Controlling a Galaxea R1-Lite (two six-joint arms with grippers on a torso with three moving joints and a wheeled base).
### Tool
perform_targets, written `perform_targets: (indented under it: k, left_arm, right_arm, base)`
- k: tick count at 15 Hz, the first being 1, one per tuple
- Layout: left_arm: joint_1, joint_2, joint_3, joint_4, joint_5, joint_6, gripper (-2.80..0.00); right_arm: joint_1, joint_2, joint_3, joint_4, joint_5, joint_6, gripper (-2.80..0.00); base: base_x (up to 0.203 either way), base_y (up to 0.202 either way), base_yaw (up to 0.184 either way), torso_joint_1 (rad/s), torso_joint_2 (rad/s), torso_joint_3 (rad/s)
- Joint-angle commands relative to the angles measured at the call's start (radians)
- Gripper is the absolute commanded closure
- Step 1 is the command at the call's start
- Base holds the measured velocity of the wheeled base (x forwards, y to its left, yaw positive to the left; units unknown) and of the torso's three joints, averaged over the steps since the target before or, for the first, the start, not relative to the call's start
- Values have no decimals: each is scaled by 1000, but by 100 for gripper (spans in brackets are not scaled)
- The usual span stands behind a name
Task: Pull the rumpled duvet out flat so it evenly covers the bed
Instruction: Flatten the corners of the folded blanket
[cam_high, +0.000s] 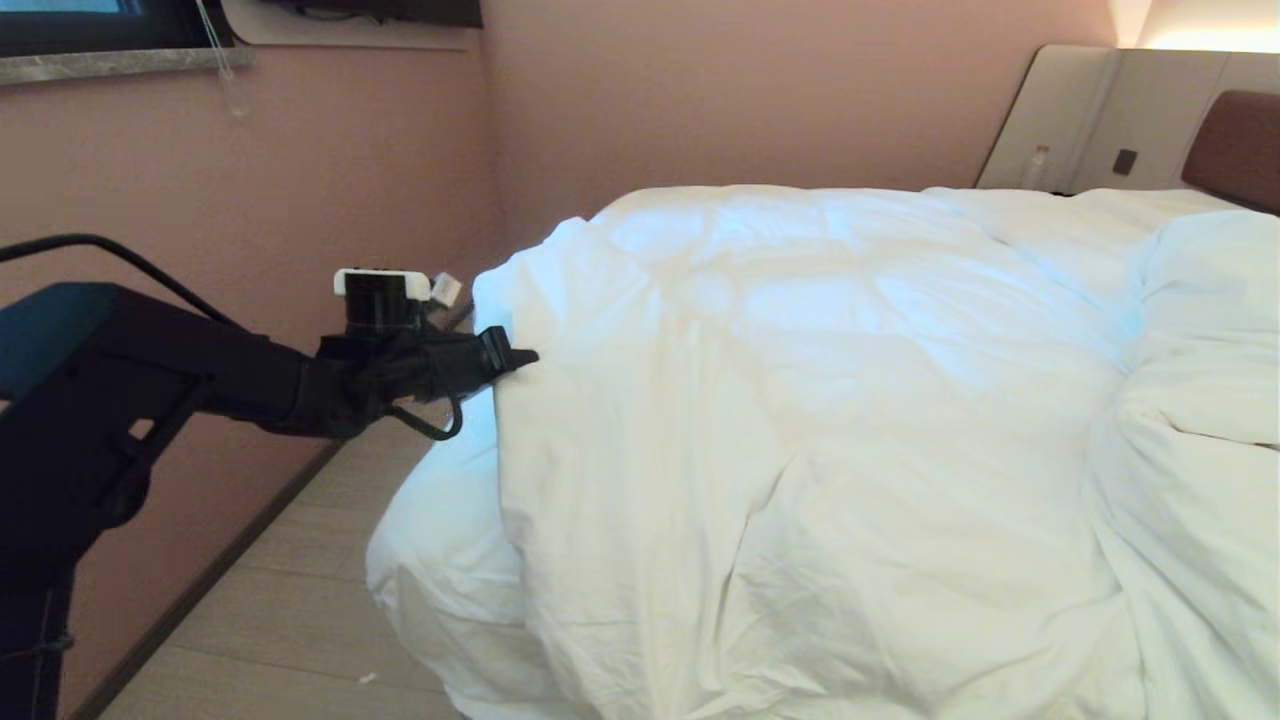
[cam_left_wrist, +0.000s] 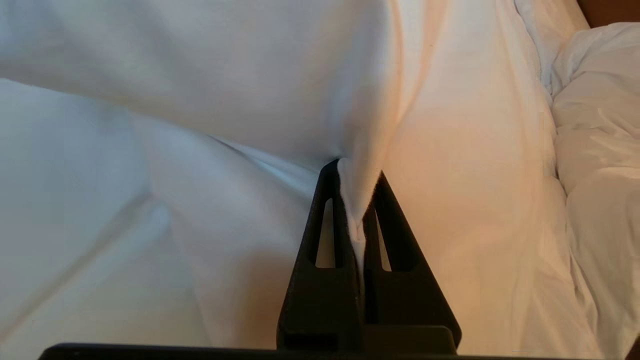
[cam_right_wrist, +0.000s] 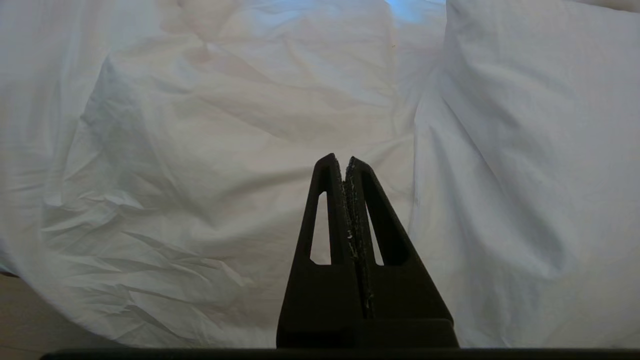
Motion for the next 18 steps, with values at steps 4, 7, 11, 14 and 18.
perform_targets:
  k: [4, 7, 11, 14, 18]
  left_arm:
    - [23, -191, 167, -1, 5, 9, 0]
    - [50, -343, 247, 38, 29, 38, 0]
    - [66, -537, 322, 210, 80, 73, 0]
    - [71, -664, 383, 332, 167, 107, 0]
    - [74, -743, 406, 479, 308, 132, 0]
  right_arm:
    - [0, 1, 0, 0, 0, 0, 0]
    - [0, 1, 0, 0, 0, 0, 0]
    - [0, 1, 0, 0, 0, 0, 0]
    - [0, 1, 0, 0, 0, 0, 0]
    - [0, 1, 0, 0, 0, 0, 0]
  base:
    - [0, 0, 0, 0, 0, 0]
    - [0, 0, 0, 0, 0, 0]
    - [0, 0, 0, 0, 0, 0]
    - [0, 0, 0, 0, 0, 0]
    - [0, 0, 0, 0, 0, 0]
